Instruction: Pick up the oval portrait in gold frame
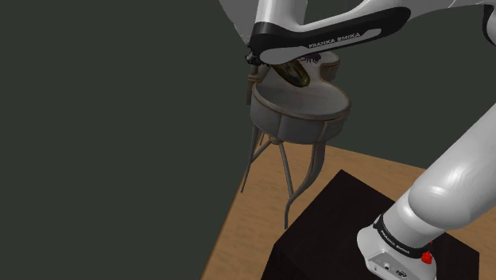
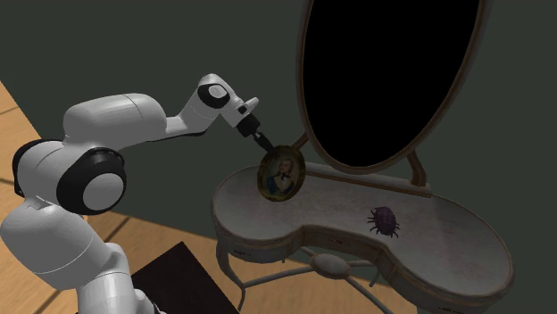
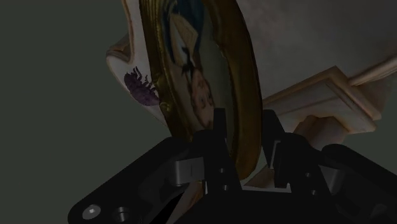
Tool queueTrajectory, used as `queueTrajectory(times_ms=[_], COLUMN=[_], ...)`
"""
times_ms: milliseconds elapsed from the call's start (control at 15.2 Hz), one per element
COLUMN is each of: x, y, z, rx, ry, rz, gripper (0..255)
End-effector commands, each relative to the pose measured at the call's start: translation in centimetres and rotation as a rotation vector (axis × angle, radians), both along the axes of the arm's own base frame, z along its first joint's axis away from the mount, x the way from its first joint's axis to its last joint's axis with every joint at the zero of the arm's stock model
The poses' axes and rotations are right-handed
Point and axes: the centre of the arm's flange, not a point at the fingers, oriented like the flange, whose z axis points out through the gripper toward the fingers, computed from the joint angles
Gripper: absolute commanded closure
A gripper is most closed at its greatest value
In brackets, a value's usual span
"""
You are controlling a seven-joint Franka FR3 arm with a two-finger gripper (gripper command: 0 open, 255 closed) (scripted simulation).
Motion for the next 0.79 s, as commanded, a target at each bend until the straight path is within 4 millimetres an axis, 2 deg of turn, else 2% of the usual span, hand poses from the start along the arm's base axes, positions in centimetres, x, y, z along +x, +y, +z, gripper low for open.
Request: queueTrajectory(times_ms=[0, 132, 726], x=[0.0, 0.1, 0.1], y=[0.0, 0.1, 0.1], z=[-0.3, -0.1, 4.7], rx=[-0.001, -0.001, -0.001], ry=[0.005, 0.005, 0.005], rz=[0.0, 0.0, 0.0], gripper=[255, 255, 255])
